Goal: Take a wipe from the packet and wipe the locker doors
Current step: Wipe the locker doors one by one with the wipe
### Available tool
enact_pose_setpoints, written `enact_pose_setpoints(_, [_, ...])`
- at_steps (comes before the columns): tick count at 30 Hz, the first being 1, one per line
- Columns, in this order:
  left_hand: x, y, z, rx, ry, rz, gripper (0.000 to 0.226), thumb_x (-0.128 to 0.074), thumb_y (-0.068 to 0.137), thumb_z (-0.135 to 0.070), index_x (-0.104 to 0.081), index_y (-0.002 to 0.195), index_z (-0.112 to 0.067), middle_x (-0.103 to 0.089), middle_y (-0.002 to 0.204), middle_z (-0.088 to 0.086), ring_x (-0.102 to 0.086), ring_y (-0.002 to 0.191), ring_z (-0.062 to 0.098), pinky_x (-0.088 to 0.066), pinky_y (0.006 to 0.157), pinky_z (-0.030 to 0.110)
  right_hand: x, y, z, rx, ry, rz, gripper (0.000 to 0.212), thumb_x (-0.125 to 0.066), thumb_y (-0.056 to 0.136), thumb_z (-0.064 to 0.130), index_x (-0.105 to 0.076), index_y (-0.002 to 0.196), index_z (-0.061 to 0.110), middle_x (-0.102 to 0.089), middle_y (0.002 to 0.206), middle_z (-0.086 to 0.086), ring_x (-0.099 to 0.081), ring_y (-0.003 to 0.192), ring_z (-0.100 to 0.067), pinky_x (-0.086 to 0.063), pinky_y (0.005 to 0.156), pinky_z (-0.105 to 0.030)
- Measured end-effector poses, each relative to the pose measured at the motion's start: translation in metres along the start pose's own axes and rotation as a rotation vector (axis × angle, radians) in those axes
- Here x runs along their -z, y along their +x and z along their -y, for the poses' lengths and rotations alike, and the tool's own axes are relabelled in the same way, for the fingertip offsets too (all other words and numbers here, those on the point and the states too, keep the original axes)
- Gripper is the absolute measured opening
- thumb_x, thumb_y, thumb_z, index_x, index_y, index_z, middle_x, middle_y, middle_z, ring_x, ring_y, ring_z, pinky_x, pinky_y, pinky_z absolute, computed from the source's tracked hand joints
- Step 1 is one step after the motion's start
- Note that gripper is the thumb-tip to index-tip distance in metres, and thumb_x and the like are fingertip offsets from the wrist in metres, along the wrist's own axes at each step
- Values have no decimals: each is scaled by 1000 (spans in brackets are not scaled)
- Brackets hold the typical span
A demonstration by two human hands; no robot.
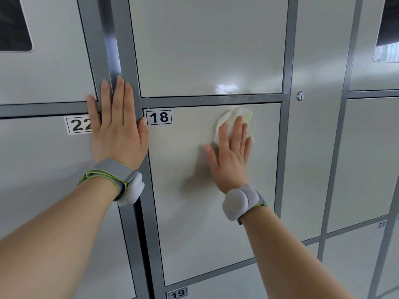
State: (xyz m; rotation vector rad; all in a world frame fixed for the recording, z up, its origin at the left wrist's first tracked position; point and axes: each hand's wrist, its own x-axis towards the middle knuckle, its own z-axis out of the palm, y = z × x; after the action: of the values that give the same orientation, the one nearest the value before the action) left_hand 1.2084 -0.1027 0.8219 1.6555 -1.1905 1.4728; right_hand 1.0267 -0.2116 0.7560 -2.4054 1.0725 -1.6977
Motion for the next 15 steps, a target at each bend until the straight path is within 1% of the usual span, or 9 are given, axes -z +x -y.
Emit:
enact_pose_setpoints(3, [1,0,-1,4,4,10,63,-32,97,-29,-12,149,1,-14,157,15,-8,144,35,1,116,50,-1,-14,-17,-36,-23,11,80,-9,85,62,-9,151,18,26,151,0,24,142,-20,20,112,-34])
enact_pose_setpoints(5, [1,0,-2,5,-1,16,62,-32,96,-28,-14,148,1,-14,157,15,-8,144,35,1,116,50,2,-15,-19,-101,0,34,80,-11,85,64,-5,151,18,26,153,-4,26,141,-20,21,112,-35])
enact_pose_setpoints(6, [2,0,-3,10,-2,19,62,-32,96,-27,-14,148,2,-14,157,15,-8,144,35,1,116,51,5,-12,-17,-132,21,49,78,-16,88,63,-3,151,19,26,154,-7,27,141,-21,20,113,-37])
enact_pose_setpoints(8, [2,1,-2,25,-10,25,62,-31,95,-27,-16,148,2,-14,157,16,-7,144,36,1,116,52,11,-2,-9,-180,89,72,72,-28,96,54,1,151,19,26,154,-10,28,141,-23,18,114,-41])
enact_pose_setpoints(10, [3,2,-9,63,-24,20,62,-30,94,-26,-16,147,3,-14,157,15,-7,144,36,1,115,52,20,11,-3,-178,131,72,70,-33,97,48,1,151,19,26,154,-10,28,141,-24,18,113,-42])
enact_pose_setpoints(12, [2,1,-18,120,-43,8,63,-30,94,-26,-15,147,4,-14,156,16,-7,144,37,2,115,53,24,21,-1,-132,124,66,70,-31,97,51,0,151,20,25,155,-10,27,141,-24,18,113,-41])
enact_pose_setpoints(15, [-3,-1,-33,216,-50,-17,62,-31,94,-24,-15,147,5,-14,156,17,-9,144,37,0,115,54,23,19,-10,-53,51,58,78,-18,88,62,0,151,21,24,155,-9,25,142,-24,19,112,-39])
